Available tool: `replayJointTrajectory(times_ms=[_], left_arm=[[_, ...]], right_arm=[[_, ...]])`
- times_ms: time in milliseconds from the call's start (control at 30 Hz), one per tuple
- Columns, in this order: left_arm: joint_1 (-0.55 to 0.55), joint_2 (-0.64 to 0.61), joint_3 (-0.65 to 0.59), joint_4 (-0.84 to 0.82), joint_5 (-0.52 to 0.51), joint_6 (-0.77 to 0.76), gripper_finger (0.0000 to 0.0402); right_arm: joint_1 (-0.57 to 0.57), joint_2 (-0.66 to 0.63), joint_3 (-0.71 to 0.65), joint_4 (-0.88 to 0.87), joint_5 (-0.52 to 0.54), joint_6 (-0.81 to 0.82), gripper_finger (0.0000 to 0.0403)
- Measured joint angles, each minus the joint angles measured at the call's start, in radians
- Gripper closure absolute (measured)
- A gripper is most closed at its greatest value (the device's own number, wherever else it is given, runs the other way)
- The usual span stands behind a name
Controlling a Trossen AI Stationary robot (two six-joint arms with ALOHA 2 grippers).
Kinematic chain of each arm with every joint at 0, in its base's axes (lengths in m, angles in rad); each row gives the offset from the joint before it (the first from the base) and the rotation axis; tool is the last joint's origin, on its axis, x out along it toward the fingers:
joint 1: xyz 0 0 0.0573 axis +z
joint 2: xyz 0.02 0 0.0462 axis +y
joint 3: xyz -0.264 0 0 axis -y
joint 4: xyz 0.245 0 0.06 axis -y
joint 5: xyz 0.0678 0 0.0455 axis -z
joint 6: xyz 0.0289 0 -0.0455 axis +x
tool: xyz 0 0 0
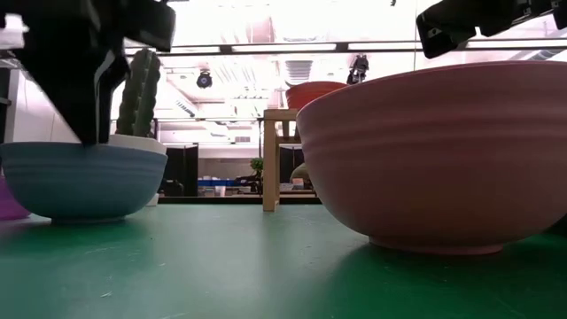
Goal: Place and stack bowls onto a shelf
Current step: Stack the blue bowl on top of the light orange bowl on the shelf
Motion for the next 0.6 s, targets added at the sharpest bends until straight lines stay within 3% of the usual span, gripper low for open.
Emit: replayJointTrajectory(times_ms=[333, 467, 600], left_arm=[[0.001, -0.003, -0.143, 0.191, 0.017, -0.045, 0.023], [0.001, -0.003, -0.153, 0.208, 0.017, -0.042, 0.027], [0.0, -0.003, -0.152, 0.208, 0.017, -0.015, 0.0343]], right_arm=[[0.0, 0.0, -0.001, 0.0, 0.001, 0.0, 0.0394], [0.0, 0.0, -0.001, 0.0, 0.001, 0.0, 0.0394], [0.0, 0.0, -0.001, 0.0, 0.001, 0.0, 0.0394]])
